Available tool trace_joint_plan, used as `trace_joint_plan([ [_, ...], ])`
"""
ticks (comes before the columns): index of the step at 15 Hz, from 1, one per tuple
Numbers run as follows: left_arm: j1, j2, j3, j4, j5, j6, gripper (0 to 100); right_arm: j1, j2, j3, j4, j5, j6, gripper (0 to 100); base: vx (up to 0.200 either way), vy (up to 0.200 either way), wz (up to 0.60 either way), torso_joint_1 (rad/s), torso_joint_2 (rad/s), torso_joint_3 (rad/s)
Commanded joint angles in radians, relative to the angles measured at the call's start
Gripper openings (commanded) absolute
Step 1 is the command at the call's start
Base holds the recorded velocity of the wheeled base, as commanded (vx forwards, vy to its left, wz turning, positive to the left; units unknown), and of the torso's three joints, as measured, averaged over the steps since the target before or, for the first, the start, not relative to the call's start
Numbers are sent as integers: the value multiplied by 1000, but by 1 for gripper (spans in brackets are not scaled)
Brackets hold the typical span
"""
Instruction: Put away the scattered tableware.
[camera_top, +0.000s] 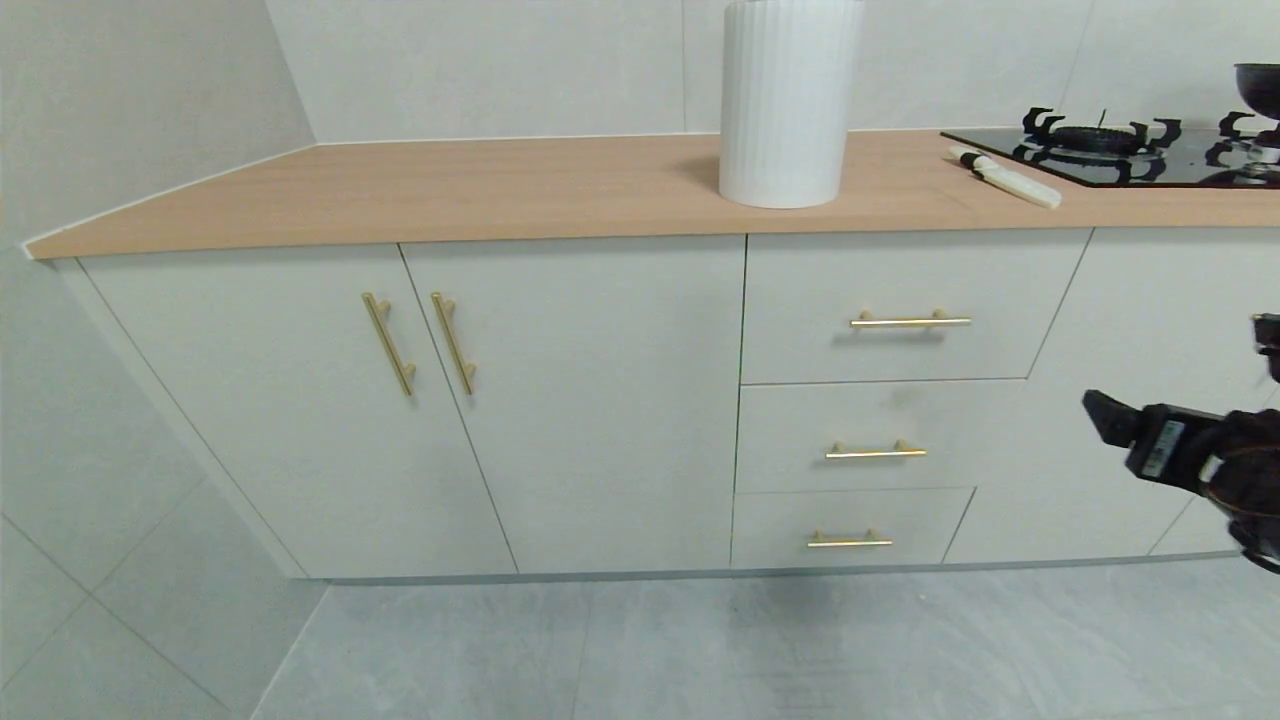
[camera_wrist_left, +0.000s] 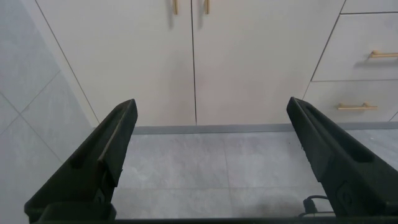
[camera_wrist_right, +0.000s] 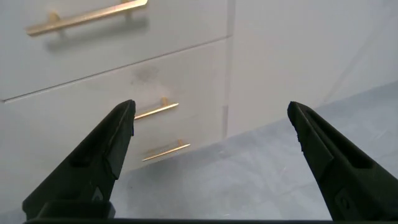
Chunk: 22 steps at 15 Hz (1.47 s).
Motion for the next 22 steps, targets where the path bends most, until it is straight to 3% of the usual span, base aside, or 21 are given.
trace_joint_plan([
  [1, 0, 0, 0, -2, 0, 0, 100, 3, -356, 173, 4, -22, -109, 100, 0, 0, 0, 0, 0, 0],
  [3, 0, 0, 0, -2, 0, 0, 100, 2, -453, 212, 32, -21, -154, 100, 0, 0, 0, 0, 0, 0],
  [6, 0, 0, 0, 0, 0, 0, 100, -24, -775, 212, 323, -33, -187, 100, 0, 0, 0, 0, 0, 0],
  [13, 0, 0, 0, -2, 0, 0, 100, -194, -1289, 169, 774, -27, -332, 100, 0, 0, 0, 0, 0, 0],
  [16, 0, 0, 0, 0, 0, 0, 100, -230, -1365, 186, 829, 19, -333, 100, 0, 0, 0, 0, 0, 0],
  [19, 0, 2, 0, -2, 0, 0, 100, -230, -1365, 249, 822, 202, -258, 100, 0, 0, 0, 0, 0, 0],
  [20, 0, 0, 0, 0, 0, 1, 100, -230, -1365, 316, 802, 401, -181, 100, 0, 0, 0, 0, 0, 0],
  [22, 0, 0, 0, 0, 0, 0, 100, -230, -1365, 407, 790, 498, -175, 100, 0, 0, 0, 0, 0, 0],
])
